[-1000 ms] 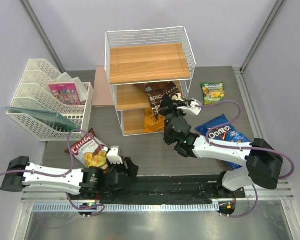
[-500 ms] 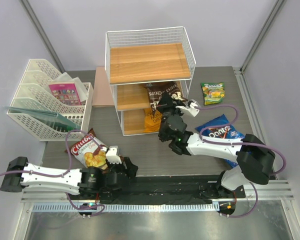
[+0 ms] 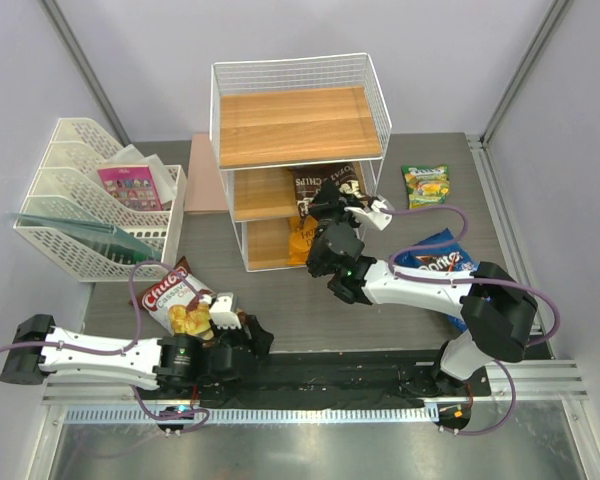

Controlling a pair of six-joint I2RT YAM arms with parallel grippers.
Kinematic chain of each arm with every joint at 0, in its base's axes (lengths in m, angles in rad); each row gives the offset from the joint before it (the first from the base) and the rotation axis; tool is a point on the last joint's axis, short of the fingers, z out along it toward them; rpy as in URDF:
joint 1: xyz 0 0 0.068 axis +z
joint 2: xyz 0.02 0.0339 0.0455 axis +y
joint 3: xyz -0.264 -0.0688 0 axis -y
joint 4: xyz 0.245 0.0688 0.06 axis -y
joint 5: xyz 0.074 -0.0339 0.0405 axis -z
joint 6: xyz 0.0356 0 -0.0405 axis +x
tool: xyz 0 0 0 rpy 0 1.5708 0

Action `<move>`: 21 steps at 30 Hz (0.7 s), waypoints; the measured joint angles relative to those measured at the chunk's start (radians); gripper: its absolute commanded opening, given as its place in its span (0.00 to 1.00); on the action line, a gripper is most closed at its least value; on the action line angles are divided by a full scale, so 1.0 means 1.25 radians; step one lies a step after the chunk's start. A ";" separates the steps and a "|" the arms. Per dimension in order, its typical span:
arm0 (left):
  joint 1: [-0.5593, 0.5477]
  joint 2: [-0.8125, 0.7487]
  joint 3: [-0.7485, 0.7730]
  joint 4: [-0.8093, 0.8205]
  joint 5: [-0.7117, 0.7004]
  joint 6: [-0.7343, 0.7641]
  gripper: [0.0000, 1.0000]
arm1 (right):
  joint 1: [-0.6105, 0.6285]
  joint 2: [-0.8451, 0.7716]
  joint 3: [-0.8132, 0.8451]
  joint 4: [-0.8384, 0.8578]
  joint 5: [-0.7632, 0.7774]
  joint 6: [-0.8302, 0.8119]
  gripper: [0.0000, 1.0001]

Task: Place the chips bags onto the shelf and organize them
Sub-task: Place the potato chip on the shelf.

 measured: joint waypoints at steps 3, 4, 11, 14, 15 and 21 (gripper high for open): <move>0.000 0.005 -0.004 0.002 0.001 0.000 0.68 | 0.003 -0.003 -0.005 0.007 -0.002 -0.016 0.55; 0.000 0.008 -0.004 0.003 0.001 0.000 0.68 | 0.004 -0.007 -0.011 0.010 -0.004 -0.020 0.58; 0.000 0.049 -0.004 0.014 0.007 -0.003 0.68 | 0.019 -0.056 -0.045 -0.052 -0.033 0.002 0.68; 0.000 0.065 -0.004 0.020 0.007 -0.002 0.68 | 0.027 -0.089 -0.048 -0.106 -0.044 0.033 0.70; 0.000 0.069 -0.004 0.021 0.007 -0.002 0.68 | 0.030 -0.102 -0.051 -0.124 -0.049 0.044 0.72; 0.000 0.103 0.027 0.018 0.007 0.007 0.74 | 0.039 -0.194 -0.096 -0.258 -0.069 0.125 0.75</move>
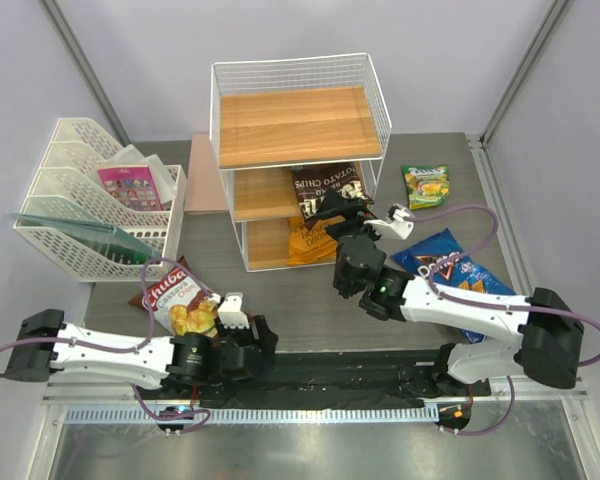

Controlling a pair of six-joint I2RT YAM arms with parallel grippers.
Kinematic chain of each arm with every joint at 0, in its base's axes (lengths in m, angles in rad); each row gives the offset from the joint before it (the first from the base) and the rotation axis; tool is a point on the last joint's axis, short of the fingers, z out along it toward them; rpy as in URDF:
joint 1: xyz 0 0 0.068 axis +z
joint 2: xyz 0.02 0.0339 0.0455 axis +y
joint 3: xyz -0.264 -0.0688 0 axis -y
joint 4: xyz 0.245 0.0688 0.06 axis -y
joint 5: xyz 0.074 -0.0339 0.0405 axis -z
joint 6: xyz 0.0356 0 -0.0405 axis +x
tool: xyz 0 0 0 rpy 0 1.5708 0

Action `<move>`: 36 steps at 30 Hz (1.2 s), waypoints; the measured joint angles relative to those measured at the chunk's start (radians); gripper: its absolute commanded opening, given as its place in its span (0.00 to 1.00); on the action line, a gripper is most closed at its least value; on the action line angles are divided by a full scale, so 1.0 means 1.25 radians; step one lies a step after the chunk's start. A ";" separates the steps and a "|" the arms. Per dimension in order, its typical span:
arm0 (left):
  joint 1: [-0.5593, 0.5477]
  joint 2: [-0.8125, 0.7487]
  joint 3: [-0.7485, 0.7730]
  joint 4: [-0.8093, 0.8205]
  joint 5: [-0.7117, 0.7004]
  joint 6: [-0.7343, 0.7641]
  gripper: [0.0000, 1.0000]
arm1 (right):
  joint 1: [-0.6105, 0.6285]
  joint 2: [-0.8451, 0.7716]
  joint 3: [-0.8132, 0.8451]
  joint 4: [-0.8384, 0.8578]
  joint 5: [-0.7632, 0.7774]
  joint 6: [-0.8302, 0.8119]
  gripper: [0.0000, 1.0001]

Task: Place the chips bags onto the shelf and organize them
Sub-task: Place the potato chip on the shelf.

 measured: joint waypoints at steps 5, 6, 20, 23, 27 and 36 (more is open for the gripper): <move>0.000 0.021 0.059 -0.015 -0.002 0.009 0.77 | 0.000 -0.087 -0.015 -0.240 -0.006 0.089 0.76; 0.001 0.027 0.074 -0.019 -0.004 0.017 0.78 | 0.000 -0.106 -0.015 -0.303 -0.008 0.112 0.77; 0.005 0.274 0.219 0.059 -0.009 0.125 0.82 | 0.006 -0.405 -0.103 -0.786 -0.075 0.238 0.61; 0.006 0.280 0.226 0.063 -0.007 0.128 0.82 | 0.006 -0.391 -0.109 -0.739 -0.085 0.201 0.60; 0.006 0.258 0.225 0.063 -0.006 0.125 0.82 | 0.006 -0.354 -0.117 -0.639 -0.112 0.153 0.29; 0.006 0.143 0.148 0.053 -0.006 0.085 0.82 | 0.006 -0.333 -0.132 -0.446 -0.166 0.096 0.01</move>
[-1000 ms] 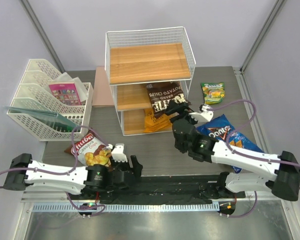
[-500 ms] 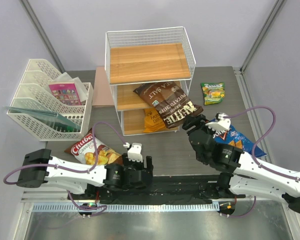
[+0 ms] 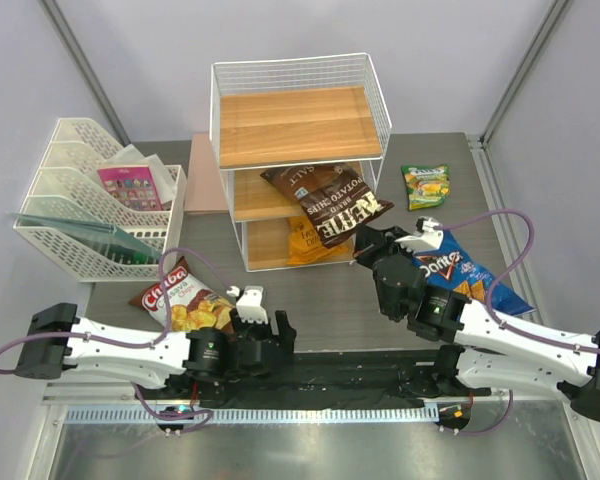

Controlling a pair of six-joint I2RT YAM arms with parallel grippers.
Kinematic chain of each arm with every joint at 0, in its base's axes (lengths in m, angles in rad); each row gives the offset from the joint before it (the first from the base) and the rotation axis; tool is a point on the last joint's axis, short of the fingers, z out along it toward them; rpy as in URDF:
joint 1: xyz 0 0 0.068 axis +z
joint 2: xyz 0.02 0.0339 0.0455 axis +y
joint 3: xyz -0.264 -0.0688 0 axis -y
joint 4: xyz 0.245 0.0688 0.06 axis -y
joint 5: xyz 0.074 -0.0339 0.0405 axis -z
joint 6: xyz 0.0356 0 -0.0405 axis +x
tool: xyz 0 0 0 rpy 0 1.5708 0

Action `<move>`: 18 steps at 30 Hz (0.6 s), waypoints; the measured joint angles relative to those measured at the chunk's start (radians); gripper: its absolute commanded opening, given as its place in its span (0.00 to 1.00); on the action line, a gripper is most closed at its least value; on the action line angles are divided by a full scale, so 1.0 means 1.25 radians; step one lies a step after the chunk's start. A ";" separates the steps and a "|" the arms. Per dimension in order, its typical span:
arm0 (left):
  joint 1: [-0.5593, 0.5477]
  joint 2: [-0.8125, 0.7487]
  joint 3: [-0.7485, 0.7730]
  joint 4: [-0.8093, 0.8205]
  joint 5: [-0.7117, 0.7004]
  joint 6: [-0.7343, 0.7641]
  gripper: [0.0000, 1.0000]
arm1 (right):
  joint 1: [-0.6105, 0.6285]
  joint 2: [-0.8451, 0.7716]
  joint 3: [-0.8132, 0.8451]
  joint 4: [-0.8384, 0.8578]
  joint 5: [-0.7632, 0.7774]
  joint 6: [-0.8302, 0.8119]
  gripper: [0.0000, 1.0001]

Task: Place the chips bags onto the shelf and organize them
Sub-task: Place the potato chip on the shelf.

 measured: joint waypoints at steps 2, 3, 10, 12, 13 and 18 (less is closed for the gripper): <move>0.000 -0.005 -0.011 -0.002 0.001 -0.004 0.81 | 0.000 0.006 0.000 0.024 -0.004 -0.009 0.01; 0.000 -0.005 -0.014 -0.002 0.003 -0.005 0.81 | 0.000 0.010 0.000 0.033 -0.005 -0.013 0.01; 0.000 0.027 -0.016 -0.001 0.008 -0.005 0.82 | 0.000 0.019 -0.026 0.128 -0.007 -0.006 0.01; 0.000 0.034 -0.016 -0.001 0.009 -0.005 0.82 | 0.000 0.011 -0.060 0.184 -0.003 0.005 0.01; 0.000 0.035 -0.016 -0.001 0.011 -0.005 0.82 | 0.000 0.008 -0.080 0.214 0.000 0.009 0.01; 0.000 0.027 -0.017 -0.003 0.013 -0.005 0.82 | 0.000 0.031 -0.129 0.340 0.016 0.035 0.01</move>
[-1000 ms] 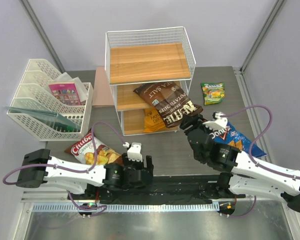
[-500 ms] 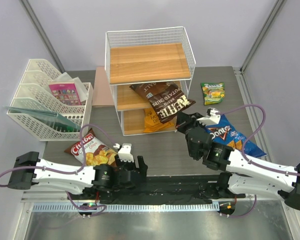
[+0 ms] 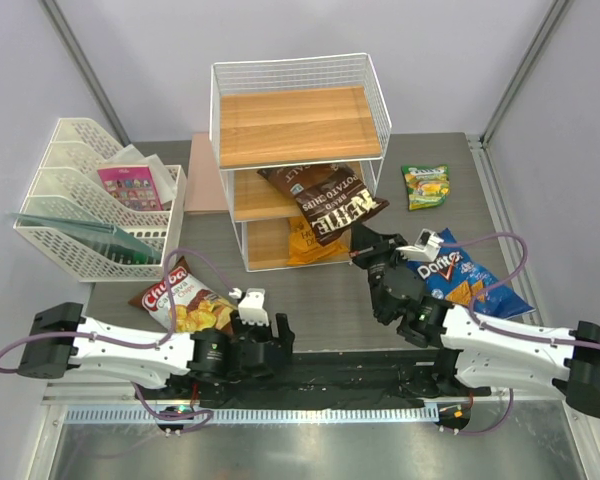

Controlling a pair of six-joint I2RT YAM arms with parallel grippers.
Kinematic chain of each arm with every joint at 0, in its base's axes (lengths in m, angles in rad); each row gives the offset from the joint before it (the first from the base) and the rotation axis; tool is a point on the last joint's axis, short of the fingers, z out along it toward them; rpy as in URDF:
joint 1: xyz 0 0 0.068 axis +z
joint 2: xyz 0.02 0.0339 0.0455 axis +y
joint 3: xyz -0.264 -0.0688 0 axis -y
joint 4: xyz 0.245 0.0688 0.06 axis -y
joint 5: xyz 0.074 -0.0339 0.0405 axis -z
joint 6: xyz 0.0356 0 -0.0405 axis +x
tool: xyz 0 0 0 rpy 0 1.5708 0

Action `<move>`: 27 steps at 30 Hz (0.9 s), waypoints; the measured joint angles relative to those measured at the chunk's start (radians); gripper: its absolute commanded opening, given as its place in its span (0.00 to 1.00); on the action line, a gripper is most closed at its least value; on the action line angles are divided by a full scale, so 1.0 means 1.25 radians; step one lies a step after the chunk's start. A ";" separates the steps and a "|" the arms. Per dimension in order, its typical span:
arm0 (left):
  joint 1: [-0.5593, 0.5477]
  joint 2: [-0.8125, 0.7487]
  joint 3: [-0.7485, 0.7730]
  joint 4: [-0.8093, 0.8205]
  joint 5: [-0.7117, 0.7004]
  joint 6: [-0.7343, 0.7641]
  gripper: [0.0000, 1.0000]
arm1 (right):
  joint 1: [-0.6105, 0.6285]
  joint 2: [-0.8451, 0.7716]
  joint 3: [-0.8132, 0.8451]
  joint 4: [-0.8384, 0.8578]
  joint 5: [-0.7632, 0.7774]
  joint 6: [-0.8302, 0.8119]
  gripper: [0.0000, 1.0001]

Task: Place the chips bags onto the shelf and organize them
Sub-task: Place the potato chip on the shelf.

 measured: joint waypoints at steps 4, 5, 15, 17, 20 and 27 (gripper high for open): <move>0.000 -0.044 -0.015 -0.015 -0.001 -0.003 0.82 | 0.001 0.064 -0.007 0.120 0.006 0.002 0.01; 0.000 -0.060 -0.021 -0.021 -0.001 -0.008 0.82 | 0.001 0.079 -0.006 0.143 0.006 0.001 0.01; 0.000 -0.142 -0.077 -0.053 -0.001 -0.042 0.81 | 0.002 0.152 0.026 0.320 -0.003 -0.049 0.01; 0.000 -0.138 -0.077 -0.055 -0.001 -0.042 0.81 | 0.002 0.157 0.029 0.346 -0.001 -0.065 0.01; 0.000 -0.116 -0.075 -0.056 -0.001 -0.041 0.82 | 0.002 0.166 0.045 0.360 0.002 -0.081 0.01; 0.000 -0.094 -0.071 -0.057 -0.002 -0.041 0.83 | 0.002 0.139 0.052 0.287 0.001 -0.068 0.49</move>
